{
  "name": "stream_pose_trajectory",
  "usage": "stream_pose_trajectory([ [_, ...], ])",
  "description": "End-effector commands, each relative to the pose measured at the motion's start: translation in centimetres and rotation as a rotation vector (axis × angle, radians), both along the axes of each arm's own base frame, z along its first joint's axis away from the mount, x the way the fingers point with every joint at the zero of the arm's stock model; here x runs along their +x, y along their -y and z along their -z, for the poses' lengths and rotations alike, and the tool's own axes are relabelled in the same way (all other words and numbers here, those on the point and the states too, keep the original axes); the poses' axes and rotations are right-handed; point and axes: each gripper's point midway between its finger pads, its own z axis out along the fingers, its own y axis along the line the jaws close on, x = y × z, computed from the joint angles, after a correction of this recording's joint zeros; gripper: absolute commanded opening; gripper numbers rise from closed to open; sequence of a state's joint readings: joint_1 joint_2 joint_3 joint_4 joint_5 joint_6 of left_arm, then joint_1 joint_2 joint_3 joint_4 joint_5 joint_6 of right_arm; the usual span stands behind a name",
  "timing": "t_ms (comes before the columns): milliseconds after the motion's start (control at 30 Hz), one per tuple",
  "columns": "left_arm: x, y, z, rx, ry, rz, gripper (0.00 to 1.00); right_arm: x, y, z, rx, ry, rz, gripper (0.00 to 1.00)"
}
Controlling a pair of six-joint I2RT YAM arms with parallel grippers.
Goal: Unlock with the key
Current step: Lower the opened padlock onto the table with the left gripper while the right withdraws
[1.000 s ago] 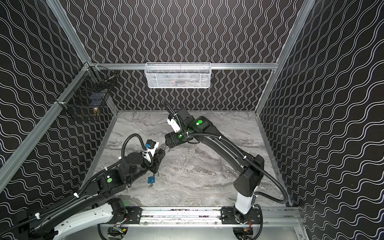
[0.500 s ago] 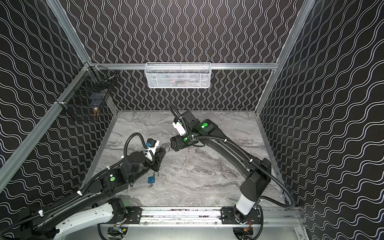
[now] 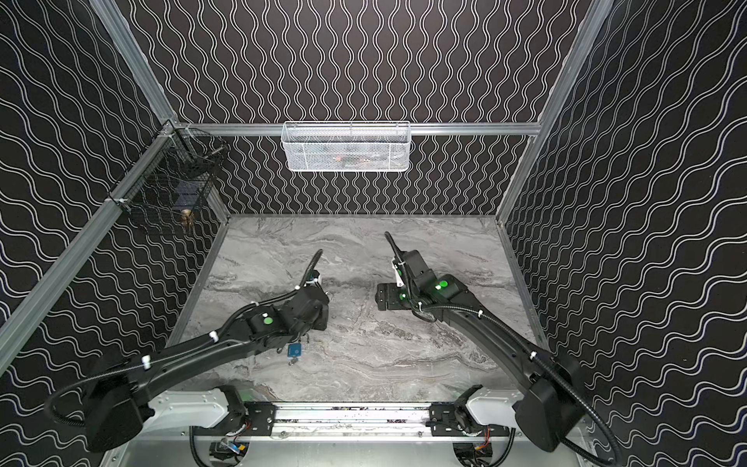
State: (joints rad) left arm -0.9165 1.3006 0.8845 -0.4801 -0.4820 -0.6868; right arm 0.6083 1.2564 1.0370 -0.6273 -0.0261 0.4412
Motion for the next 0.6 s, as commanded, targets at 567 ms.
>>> stream_pose_trajectory([
  [567,2.6,3.2,9.4,0.004,-0.245,-0.128,0.00,1.2,2.8,1.9,0.201,0.021,0.200,0.91],
])
